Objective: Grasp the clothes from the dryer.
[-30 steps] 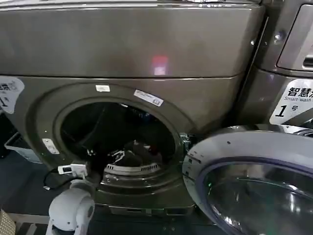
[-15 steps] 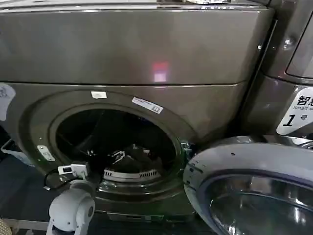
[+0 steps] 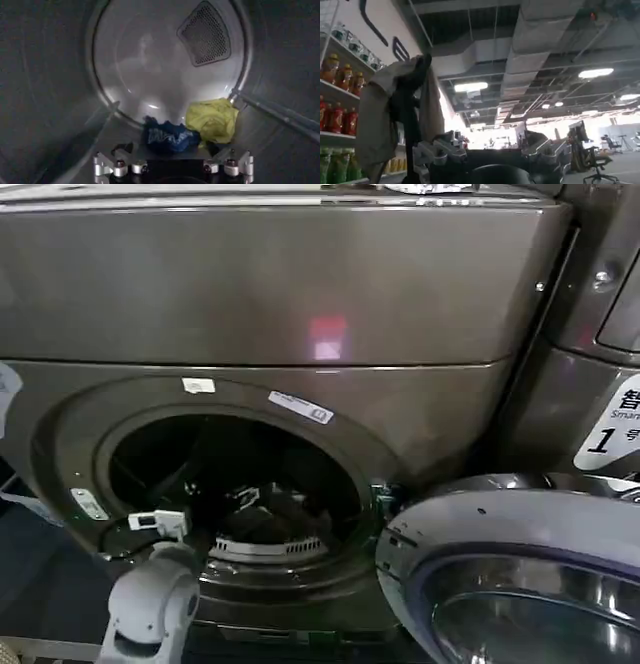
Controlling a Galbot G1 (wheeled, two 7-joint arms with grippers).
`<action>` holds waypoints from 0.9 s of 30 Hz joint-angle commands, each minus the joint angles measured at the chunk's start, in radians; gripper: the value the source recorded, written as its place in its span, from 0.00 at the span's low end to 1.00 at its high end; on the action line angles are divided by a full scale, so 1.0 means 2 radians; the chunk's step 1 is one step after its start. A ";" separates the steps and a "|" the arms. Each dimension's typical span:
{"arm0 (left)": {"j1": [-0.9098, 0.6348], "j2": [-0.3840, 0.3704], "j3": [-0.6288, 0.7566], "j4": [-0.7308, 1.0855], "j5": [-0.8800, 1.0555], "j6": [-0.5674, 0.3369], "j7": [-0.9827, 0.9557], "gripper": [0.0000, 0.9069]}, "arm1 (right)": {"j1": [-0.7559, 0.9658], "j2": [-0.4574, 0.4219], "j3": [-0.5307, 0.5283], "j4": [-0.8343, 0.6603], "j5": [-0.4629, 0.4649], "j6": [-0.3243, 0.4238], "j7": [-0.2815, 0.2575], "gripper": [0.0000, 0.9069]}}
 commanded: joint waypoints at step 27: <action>-0.129 -0.009 0.040 0.176 0.323 -0.433 0.374 1.00 | 0.005 0.003 -0.010 0.006 -0.003 0.002 -0.001 1.00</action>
